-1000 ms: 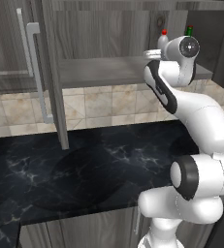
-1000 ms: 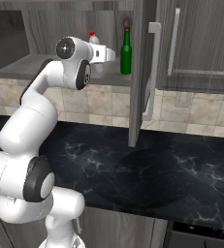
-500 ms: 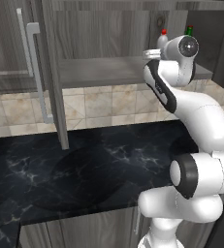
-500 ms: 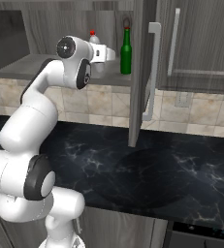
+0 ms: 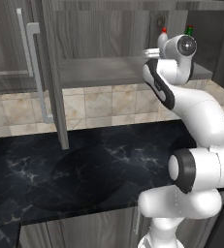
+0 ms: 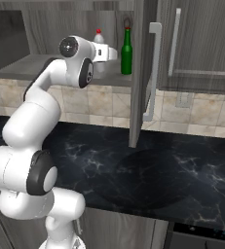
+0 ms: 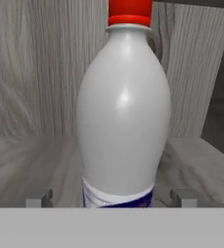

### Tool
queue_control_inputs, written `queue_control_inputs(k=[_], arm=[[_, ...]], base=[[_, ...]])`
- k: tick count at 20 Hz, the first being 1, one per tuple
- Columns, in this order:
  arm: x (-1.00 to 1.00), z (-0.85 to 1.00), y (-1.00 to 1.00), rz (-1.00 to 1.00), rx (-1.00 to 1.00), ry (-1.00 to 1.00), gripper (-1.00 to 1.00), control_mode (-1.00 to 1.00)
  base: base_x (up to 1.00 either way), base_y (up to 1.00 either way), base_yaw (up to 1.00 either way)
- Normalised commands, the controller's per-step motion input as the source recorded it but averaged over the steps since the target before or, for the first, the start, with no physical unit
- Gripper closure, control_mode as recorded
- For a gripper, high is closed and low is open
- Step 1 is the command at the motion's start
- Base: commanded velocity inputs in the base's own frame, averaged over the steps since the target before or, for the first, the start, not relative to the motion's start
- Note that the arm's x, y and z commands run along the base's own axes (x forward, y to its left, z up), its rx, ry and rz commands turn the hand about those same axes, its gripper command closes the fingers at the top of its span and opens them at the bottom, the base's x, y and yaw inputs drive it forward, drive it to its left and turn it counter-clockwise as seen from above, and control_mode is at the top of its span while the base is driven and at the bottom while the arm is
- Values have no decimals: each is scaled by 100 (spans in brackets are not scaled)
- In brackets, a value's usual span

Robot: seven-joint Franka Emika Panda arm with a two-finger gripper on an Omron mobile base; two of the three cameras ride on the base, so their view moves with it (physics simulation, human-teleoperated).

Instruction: Pick the beer, bottled water, can from the counter and place them in the open cabinet.

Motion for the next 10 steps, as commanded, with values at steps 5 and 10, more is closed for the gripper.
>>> queue_control_inputs(k=[5,10], arm=[[10,0,-11,0,0,0,-100,-100],[0,0,-5,0,0,0,-100,-100]], base=[[0,0,0],[0,0,0]])
